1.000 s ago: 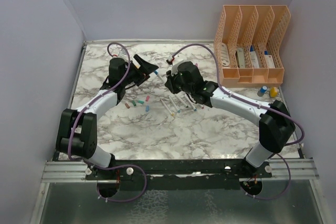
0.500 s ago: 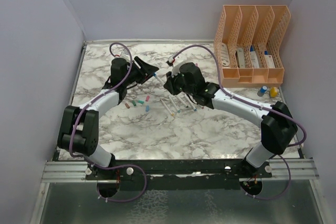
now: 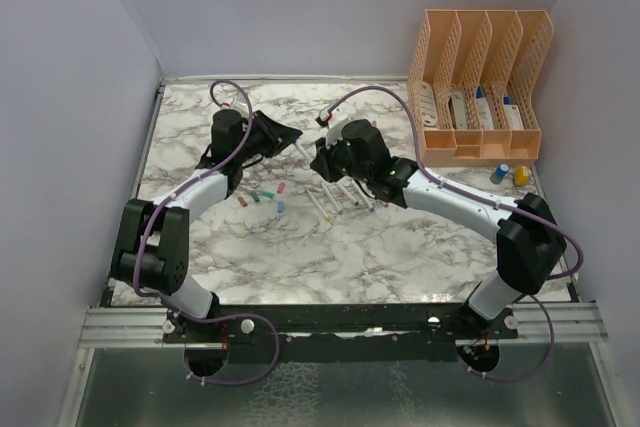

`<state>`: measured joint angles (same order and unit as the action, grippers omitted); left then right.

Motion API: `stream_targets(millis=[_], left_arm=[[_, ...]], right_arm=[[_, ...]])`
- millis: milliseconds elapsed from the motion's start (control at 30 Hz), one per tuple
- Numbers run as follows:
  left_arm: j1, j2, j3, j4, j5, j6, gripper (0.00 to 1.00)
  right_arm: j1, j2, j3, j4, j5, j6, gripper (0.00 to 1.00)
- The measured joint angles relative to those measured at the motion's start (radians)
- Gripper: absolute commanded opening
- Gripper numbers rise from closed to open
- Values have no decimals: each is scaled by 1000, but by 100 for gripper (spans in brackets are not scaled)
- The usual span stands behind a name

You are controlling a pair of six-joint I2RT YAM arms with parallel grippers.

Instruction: Open the pen caps

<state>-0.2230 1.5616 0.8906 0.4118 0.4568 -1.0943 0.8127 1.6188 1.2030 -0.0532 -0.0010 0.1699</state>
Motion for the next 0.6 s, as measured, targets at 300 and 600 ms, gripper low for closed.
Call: stream_targets(millis=[300, 600], left_arm=[[-2, 2, 13, 24, 17, -8, 0], [-4, 1, 13, 23, 26, 10, 0]], right_arm=[[0, 1, -2, -2, 0, -6, 61], [0, 22, 50, -9, 1, -10, 70]])
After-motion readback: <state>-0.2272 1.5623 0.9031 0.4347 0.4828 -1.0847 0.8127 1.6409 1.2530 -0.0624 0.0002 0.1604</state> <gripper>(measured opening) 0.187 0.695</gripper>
